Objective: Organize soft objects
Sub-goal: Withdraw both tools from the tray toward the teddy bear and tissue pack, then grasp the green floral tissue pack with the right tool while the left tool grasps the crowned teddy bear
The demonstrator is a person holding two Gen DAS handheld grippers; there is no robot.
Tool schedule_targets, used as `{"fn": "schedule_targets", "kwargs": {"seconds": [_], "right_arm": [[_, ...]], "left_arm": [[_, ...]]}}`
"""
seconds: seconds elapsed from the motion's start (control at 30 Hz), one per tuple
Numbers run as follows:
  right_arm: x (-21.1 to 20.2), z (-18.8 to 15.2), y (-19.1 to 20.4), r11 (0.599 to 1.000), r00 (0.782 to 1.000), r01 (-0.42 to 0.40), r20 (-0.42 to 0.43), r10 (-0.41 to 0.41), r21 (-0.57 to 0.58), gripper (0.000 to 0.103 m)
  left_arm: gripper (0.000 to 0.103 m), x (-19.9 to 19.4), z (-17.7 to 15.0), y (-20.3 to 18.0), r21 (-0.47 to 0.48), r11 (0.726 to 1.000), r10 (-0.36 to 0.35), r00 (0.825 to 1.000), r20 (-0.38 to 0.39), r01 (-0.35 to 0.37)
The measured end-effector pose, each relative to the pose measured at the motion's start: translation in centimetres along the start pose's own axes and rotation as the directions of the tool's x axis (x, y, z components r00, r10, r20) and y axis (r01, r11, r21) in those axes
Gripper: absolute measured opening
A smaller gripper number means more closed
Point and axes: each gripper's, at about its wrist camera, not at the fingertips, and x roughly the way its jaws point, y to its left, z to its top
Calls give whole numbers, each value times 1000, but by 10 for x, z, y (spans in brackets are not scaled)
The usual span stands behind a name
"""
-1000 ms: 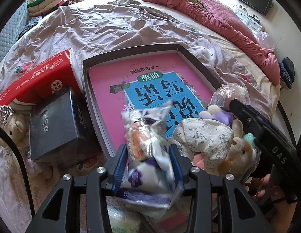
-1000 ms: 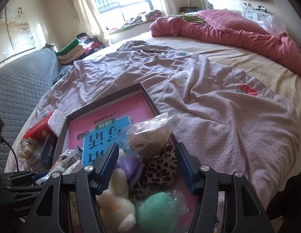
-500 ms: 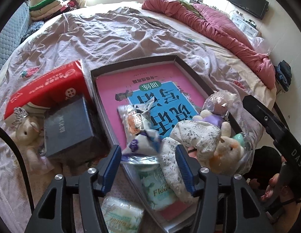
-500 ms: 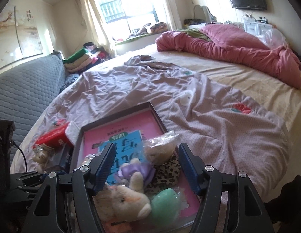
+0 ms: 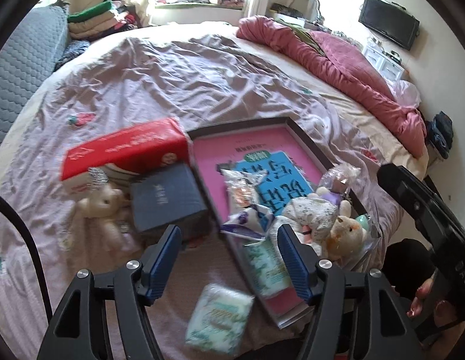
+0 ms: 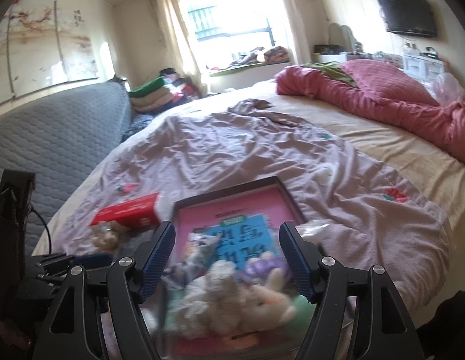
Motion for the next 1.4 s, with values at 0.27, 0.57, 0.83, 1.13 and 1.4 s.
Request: {"fn": "schedule_targets", "kwargs": {"seconds": [0.27, 0.57, 0.83, 1.13, 1.4], "right_arm": [[-14, -1, 55, 993, 995, -101, -32, 99, -56, 74], [-10, -28, 112, 970, 968, -210, -163, 190, -119, 74], [13, -79, 134, 980, 913, -201, -364, 182, -14, 74], [47, -110, 135, 995, 873, -83, -477, 102, 61, 74], [67, -119, 125, 991, 867, 13, -495, 55, 133, 74]], "left_arm": [[67, -28, -5, 38, -43, 997, 60, 998, 27, -59], [67, -50, -19, 92, -126, 985, 121, 992, 29, -117], [67, -52, -33, 131, -194, 971, 147, 989, 21, -141], [67, -29, -43, 143, -221, 971, 95, 995, 6, -91], [67, -14, -38, 144, -220, 973, 71, 997, 5, -68]]}}
